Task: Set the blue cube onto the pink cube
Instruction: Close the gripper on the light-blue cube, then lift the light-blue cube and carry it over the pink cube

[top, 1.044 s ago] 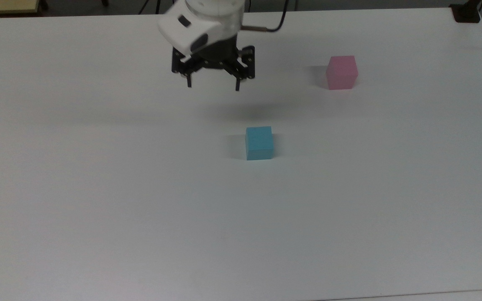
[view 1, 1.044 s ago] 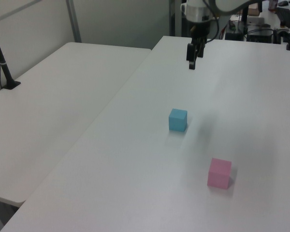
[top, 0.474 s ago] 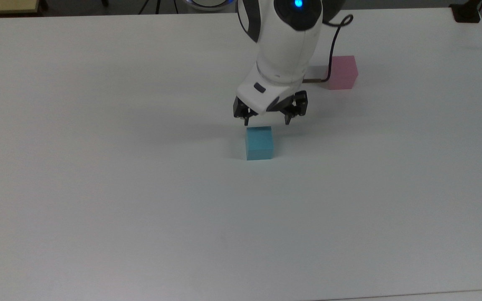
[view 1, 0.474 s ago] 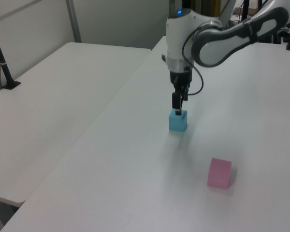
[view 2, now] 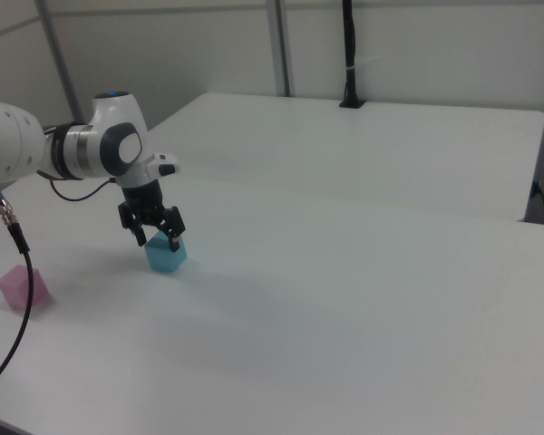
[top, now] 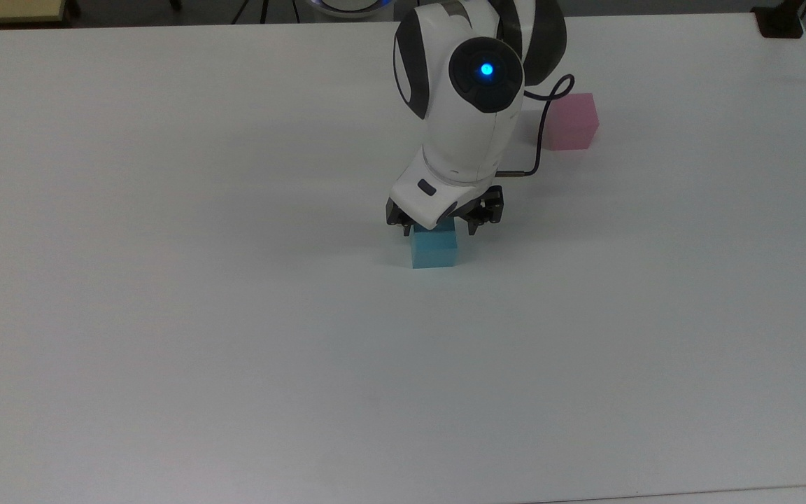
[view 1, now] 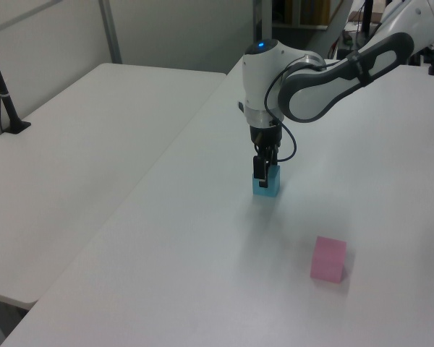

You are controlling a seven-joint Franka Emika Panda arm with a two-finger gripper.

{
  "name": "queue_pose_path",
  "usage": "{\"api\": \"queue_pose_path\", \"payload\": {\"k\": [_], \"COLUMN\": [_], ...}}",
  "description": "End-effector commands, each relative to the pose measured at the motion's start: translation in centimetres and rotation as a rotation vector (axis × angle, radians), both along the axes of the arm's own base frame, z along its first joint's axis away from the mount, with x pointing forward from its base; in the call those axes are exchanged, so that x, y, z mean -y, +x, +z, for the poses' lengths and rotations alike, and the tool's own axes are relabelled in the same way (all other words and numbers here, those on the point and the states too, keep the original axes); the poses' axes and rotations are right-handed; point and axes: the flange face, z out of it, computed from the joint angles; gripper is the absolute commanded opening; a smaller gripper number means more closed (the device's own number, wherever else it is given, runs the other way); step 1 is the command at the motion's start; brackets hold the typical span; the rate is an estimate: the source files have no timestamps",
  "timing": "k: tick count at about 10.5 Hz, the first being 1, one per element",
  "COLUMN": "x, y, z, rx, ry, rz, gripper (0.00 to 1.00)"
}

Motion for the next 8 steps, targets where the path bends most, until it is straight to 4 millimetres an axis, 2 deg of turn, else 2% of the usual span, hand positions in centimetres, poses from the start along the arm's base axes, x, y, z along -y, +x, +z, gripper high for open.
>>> {"api": "queue_pose_path", "payload": {"k": [1,2,3,5,6,8], "x": [-0.4,-0.7,-0.8,-0.9,-1.3,-5.3], "y": [0.2,0.2,0.1,-1.5,-3.5,-8.2], "z": [-0.6,-0.1,1.8,7.4,9.7,11.9], "rx": [0.007,0.014,0.037,0.091,0.099,0.078], "ry": [-0.015,-0.009,0.005,0.027,0.034,0.046], "rz": [0.0,0.002,-0.001,0.004,0.018,0.088], "gripper": [0.53,0.29,0.24,0.24,0.25,0.27]}}
